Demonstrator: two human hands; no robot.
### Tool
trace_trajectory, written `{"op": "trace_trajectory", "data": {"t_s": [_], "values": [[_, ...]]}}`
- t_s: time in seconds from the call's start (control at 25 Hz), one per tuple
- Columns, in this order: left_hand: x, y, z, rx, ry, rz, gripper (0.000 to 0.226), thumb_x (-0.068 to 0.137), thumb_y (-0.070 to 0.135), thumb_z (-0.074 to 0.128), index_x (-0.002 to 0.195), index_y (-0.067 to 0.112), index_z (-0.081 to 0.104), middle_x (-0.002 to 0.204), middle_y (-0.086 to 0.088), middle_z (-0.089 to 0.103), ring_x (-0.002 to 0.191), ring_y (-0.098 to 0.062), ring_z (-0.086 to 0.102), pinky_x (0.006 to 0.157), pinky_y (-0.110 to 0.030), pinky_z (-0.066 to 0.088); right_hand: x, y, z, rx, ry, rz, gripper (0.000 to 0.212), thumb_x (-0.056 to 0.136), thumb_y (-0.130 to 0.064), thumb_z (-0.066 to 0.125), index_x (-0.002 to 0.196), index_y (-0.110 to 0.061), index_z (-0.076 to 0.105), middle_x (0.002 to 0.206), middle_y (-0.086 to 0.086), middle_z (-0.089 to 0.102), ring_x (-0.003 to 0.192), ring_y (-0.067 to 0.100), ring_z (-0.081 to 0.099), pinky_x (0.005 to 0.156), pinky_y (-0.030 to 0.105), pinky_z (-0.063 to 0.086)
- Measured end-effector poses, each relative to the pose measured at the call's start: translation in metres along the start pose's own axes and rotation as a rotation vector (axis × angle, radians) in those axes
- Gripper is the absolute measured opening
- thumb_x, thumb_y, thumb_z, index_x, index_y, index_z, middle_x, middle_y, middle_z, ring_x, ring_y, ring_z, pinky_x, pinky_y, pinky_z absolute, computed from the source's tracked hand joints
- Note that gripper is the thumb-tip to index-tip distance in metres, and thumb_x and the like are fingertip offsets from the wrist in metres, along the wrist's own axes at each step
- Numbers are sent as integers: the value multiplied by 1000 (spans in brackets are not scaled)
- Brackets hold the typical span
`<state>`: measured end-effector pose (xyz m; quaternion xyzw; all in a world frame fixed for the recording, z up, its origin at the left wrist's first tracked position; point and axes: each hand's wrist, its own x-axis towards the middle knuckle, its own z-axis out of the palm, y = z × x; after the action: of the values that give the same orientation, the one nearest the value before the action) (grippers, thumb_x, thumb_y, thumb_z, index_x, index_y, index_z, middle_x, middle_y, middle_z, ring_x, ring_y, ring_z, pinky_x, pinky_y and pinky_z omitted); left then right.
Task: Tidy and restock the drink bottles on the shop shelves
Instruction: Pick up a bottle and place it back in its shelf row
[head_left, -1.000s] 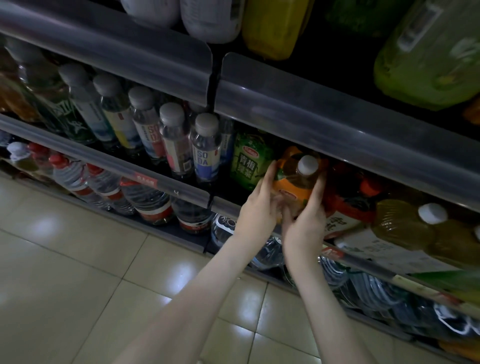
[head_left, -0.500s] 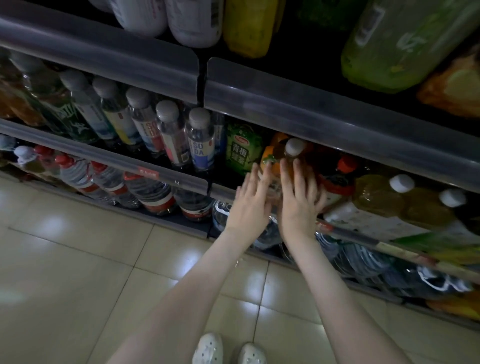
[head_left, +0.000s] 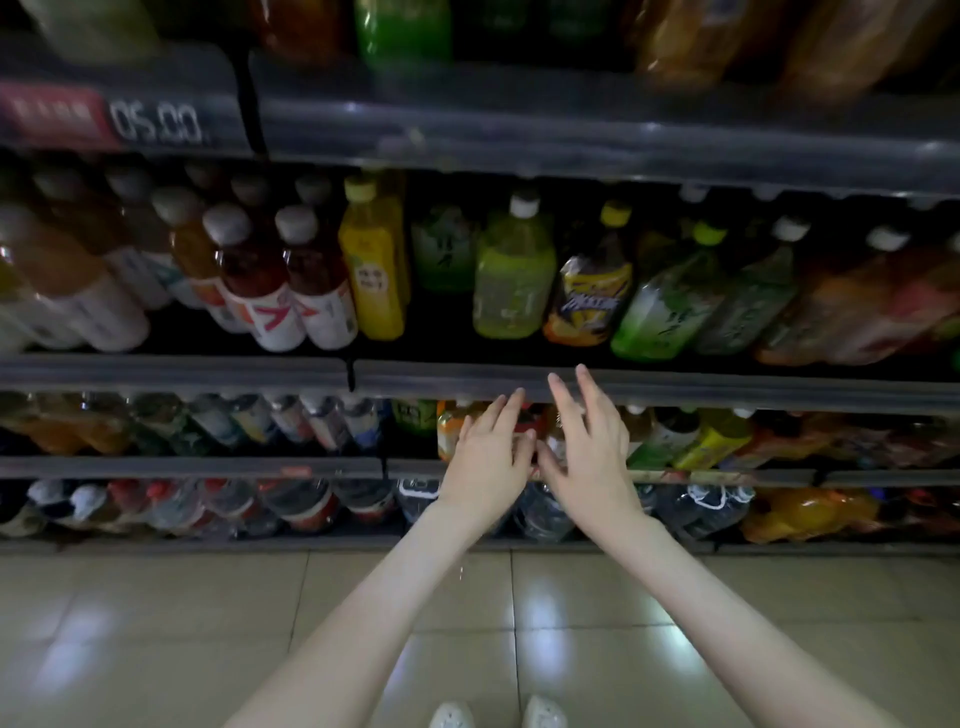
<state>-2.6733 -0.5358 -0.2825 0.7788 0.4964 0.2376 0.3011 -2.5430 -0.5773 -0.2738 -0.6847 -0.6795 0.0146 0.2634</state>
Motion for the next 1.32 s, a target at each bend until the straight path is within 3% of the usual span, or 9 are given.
{"op": "trace_trajectory", "data": {"t_s": [0.16,0.36,0.64,0.8,0.92,1.04,1.16,1.24,1.32], "values": [[30,63,-14,75,-8,138,54,101,32,38,151,19,20,155,-6,24,143,-19,20,119,-36,11,25,22,-58,85,52,150,58,93,-25,58,145,-15,35,155,9,23,139,24,20,110,43,23],[68,108,4,272,31,163,58,99,34,40,151,25,16,156,-13,17,141,-30,20,117,-43,16,41,78,-94,63,27,237,61,96,-27,53,150,-21,24,157,9,16,142,27,13,112,44,20],[157,132,17,503,133,-50,66,94,37,43,150,38,8,156,-22,-8,144,-38,-6,115,-53,3,102,138,-125,47,-156,-41,82,94,-18,55,150,-43,0,159,9,-7,146,29,-5,117,44,11],[166,127,16,477,133,-59,71,88,37,52,149,35,17,156,-20,3,144,-36,5,117,-45,13,137,148,-121,22,-308,-45,90,93,-21,59,147,-49,-9,158,6,-20,146,30,-14,115,47,19],[145,128,24,469,211,-27,69,86,26,54,148,28,25,152,-27,11,141,-42,12,109,-47,33,137,157,-116,-121,-357,-62,83,93,-20,59,150,-42,3,158,11,-10,146,34,-6,116,46,19],[117,116,37,581,308,72,65,85,17,59,145,19,34,143,-36,26,133,-51,27,88,-51,51,127,164,-115,-197,-230,-126,76,91,-16,58,150,-37,14,154,15,6,139,37,10,111,49,28],[105,102,35,644,333,127,66,78,12,66,139,16,42,134,-39,38,124,-52,42,74,-47,57,112,161,-108,-207,-70,-168,69,85,-14,65,144,-30,32,137,20,28,120,36,26,97,51,41],[110,97,29,654,346,158,68,76,10,68,139,16,41,134,-39,39,123,-51,44,73,-47,57,104,157,-104,-177,21,-154,67,78,-12,72,133,-28,37,126,22,36,111,36,32,90,54,46],[121,98,26,633,327,167,70,79,12,66,143,18,38,139,-37,35,128,-50,39,84,-50,54,98,157,-100,-139,36,-138,66,76,-11,75,126,-26,35,125,25,39,112,40,39,90,54,48]]}}
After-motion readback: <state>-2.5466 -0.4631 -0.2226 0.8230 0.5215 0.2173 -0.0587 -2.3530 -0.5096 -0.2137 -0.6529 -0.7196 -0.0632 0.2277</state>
